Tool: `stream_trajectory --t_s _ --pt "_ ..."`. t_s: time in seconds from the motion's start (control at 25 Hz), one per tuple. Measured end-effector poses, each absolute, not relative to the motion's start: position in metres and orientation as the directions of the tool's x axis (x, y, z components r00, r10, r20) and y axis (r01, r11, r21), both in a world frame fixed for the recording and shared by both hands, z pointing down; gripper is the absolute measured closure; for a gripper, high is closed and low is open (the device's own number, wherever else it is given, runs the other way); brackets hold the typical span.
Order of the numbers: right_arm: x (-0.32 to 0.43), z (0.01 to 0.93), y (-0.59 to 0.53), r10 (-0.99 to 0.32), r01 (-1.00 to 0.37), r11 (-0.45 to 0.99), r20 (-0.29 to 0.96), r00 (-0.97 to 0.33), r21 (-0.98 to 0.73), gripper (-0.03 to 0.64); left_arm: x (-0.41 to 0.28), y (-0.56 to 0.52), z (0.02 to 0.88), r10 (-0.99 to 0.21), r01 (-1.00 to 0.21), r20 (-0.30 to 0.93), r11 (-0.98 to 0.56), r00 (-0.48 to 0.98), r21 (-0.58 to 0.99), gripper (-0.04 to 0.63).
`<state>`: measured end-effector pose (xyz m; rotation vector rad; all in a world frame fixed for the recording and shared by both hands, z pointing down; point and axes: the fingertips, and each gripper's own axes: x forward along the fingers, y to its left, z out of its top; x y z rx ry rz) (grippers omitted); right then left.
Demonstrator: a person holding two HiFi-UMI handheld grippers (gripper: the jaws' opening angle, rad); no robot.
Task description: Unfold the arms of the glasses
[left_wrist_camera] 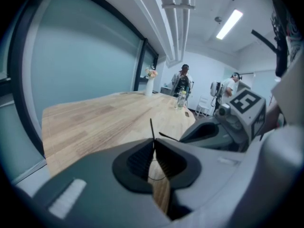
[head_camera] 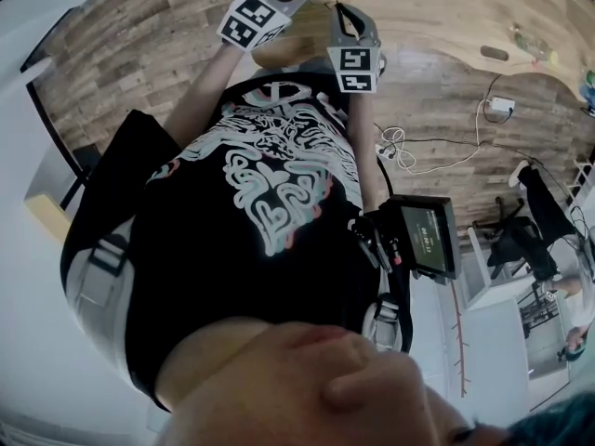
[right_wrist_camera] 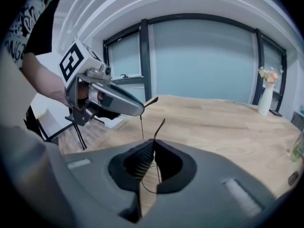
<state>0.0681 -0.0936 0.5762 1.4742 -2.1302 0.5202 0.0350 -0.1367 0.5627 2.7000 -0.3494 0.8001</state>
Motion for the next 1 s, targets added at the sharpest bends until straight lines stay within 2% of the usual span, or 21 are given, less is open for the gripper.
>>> stream_trajectory --t_s 0.56,1.0 --pt "0.087 0.552 -0.093 -0.832 -0.922 0.301 0.405 -0.379 -0.244 0.609 0.031 -0.161 0.568 -0.174 -0.349 0.554 -0.909 0.814 0.227 0.592" --pt "0.09 0.544 -0.09 -0.856 -0.909 0.314 0.333 -0.396 -0.274 0.609 0.024 -0.172 0.58 -0.196 -0.393 0.548 -0.88 0.813 0.267 0.592"
